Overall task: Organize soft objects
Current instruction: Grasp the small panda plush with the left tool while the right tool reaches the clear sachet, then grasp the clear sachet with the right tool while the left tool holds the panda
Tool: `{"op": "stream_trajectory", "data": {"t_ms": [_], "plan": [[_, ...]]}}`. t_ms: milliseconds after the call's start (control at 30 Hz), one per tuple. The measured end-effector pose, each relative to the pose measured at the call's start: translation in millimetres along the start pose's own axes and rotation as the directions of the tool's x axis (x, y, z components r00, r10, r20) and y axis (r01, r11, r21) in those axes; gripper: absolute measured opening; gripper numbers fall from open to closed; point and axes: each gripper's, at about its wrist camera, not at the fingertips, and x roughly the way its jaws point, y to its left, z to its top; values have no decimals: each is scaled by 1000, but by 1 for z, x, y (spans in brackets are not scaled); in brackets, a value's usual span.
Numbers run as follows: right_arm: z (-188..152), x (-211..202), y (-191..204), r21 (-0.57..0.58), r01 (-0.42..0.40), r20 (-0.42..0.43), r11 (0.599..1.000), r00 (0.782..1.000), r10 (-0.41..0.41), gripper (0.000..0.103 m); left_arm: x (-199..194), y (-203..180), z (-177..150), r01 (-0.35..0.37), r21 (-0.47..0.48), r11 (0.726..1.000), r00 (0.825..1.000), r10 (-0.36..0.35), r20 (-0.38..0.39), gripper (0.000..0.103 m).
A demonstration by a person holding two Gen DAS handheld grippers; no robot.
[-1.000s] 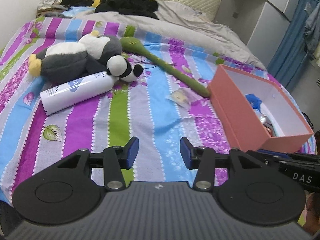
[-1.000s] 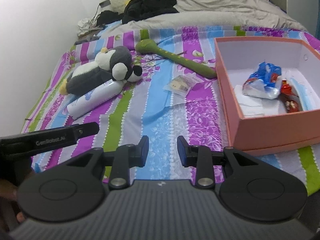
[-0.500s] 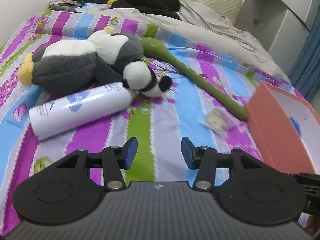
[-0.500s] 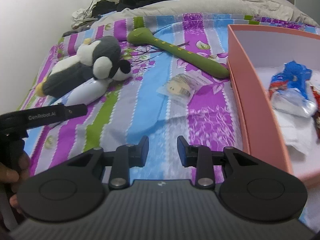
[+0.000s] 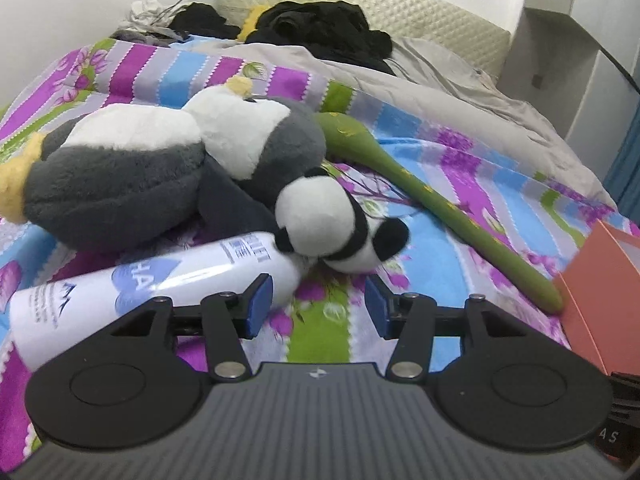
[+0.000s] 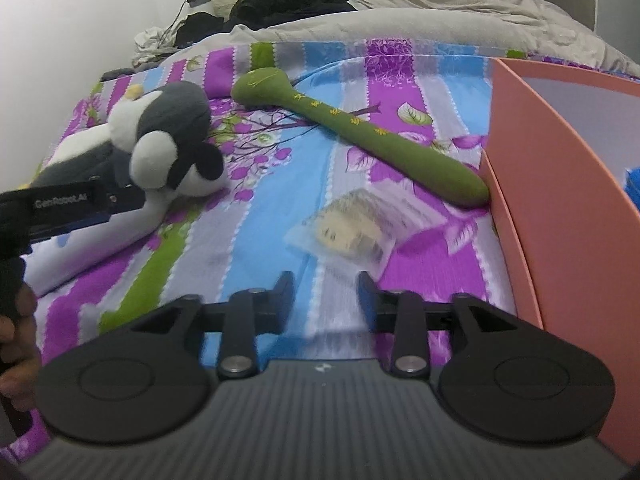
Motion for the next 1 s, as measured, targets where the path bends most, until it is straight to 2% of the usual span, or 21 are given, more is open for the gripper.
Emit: {"op": "stream_trajectory", "data": {"t_ms": [67, 267, 367, 467, 567, 633, 767, 867, 1000], "plan": [[5, 8, 0, -1, 4, 22, 1000, 1000, -4, 64, 7, 2, 4, -4, -10, 1000, 1000, 4, 11, 63], [14, 31, 5, -29, 23, 44, 999, 999, -22, 64, 21, 7, 17, -9, -16, 1000, 999, 10, 50, 68], [11, 44, 6, -39, 33, 23, 999, 999, -32, 65, 28, 9, 24, 2, -20, 1000, 998, -1, 64, 68], [7, 51, 6, -39, 47, 5, 998, 999, -47, 66, 33, 10, 29, -20, -34, 999, 996, 23, 90, 68], [6, 53, 4, -45, 54, 4, 998, 999, -54, 66, 40, 12, 35, 11, -56, 998, 997, -7, 83, 68], [5, 53, 2, -53, 59, 4, 997, 998, -59, 62, 44, 11, 36, 21, -54, 998, 997, -17, 78, 68], [7, 52, -3, -50, 69, 2, 996, 998, -69, 44, 49, 10, 36, 30, -57, 998, 997, -27, 66, 66], [8, 49, -7, -27, 59, -1, 998, 998, -60, 38, 48, 10, 36, 40, -63, 997, 998, -37, 58, 57], [6, 43, -4, -40, 68, 9, 997, 998, -68, 27, 41, 5, 32, 32, -40, 999, 998, -30, 62, 53]]}}
